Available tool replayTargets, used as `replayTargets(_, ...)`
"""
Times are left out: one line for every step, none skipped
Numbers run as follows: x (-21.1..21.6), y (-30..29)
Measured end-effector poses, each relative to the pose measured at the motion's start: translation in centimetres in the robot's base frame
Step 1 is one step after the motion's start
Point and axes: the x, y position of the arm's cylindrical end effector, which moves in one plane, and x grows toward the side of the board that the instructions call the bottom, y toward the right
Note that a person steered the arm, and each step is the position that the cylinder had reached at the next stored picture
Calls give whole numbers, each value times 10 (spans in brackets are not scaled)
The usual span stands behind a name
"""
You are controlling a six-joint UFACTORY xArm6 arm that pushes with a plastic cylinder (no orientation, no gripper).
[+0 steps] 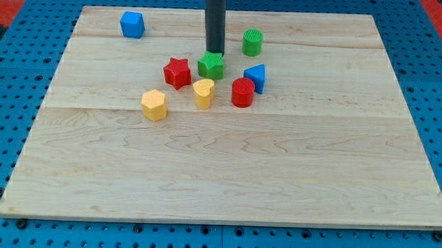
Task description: Place the green circle at the top right side of the blue triangle
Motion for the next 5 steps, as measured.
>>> replayTargets(-18,13)
replayTargets(-76,20)
replayTargets(-73,52)
replayTargets(-12,62)
replayTargets(32,66)
